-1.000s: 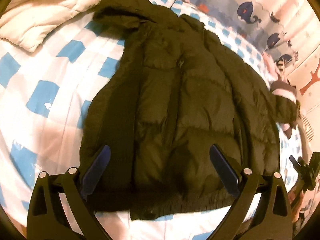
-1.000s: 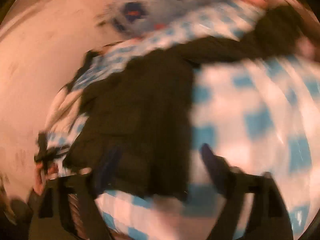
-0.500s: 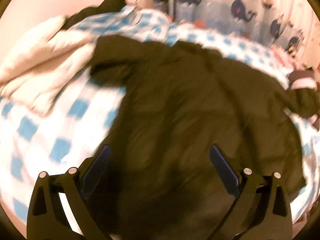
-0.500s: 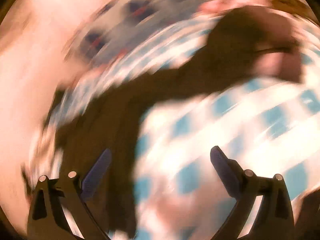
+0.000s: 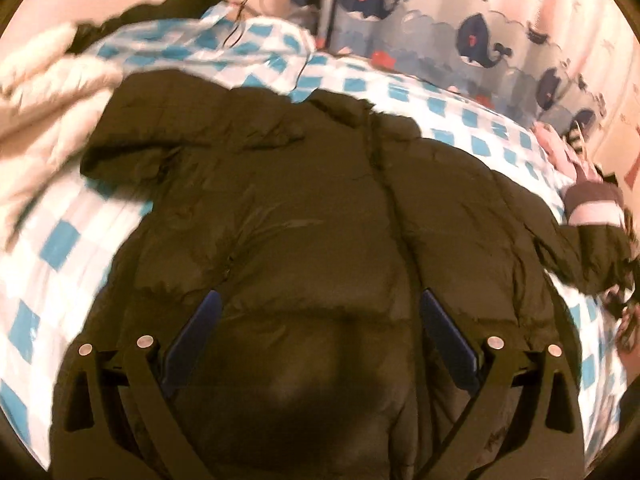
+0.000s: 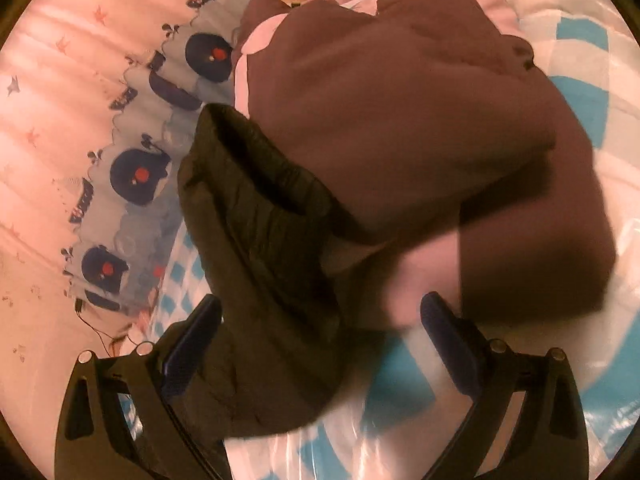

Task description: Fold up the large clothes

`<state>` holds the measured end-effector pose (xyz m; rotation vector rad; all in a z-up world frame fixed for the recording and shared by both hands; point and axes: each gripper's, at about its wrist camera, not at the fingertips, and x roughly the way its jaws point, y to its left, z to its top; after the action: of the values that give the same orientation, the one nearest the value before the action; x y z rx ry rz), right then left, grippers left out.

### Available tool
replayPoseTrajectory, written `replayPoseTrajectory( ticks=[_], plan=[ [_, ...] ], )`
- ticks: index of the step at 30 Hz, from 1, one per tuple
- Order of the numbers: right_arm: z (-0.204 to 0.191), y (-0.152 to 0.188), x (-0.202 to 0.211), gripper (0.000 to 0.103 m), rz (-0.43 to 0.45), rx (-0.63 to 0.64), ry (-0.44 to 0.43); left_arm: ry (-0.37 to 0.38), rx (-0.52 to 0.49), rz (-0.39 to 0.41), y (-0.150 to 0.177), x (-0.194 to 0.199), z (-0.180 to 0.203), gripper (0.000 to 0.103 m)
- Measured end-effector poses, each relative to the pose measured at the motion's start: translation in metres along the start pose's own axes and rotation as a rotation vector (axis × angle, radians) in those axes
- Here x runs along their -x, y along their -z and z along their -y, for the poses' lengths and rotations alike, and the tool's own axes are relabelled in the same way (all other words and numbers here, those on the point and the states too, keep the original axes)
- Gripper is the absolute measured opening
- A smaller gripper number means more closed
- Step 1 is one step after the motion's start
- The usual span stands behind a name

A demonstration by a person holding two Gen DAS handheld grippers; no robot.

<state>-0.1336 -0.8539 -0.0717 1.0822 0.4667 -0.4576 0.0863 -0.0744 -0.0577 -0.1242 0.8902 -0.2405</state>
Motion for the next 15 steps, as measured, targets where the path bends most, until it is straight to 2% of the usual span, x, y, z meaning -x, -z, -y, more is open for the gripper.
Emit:
replayPoseTrajectory(
  ticks=[1, 2, 3, 4, 6, 10, 15],
  plan=[
    [-0.006, 0.002, -0.001, 0.09, 0.005, 0.025, 0.002, 0.01, 0.033, -0.016, 0.0, -0.003, -0.006, 0.095],
    [-0.015, 0.005, -0.003, 0.064, -0.005, 0.055, 0.027, 0.02, 0.051, -0.028, -0.002, -0.007, -0.01, 0.095],
    [-0.024, 0.011, -0.007, 0.029, -0.01, 0.069, 0.031, 0.04, 0.066, -0.034, -0.002, -0.008, -0.013, 0.095],
    [-0.032, 0.013, -0.004, 0.022, -0.008, 0.087, 0.038, 0.045, 0.068, -0.033, -0.003, -0.009, -0.015, 0.095],
    [-0.047, 0.013, 0.001, 0.013, 0.015, 0.118, 0.036, 0.038, 0.063, -0.021, -0.003, -0.008, -0.017, 0.095],
    [-0.083, 0.015, 0.024, 0.011, 0.079, 0.154, -0.03, 0.067, 0.088, -0.013, -0.003, -0.004, -0.02, 0.095],
    [-0.156, 0.027, 0.04, 0.011, 0.085, 0.27, -0.105, 0.068, 0.1, 0.021, -0.007, 0.008, -0.028, 0.095]
  ],
)
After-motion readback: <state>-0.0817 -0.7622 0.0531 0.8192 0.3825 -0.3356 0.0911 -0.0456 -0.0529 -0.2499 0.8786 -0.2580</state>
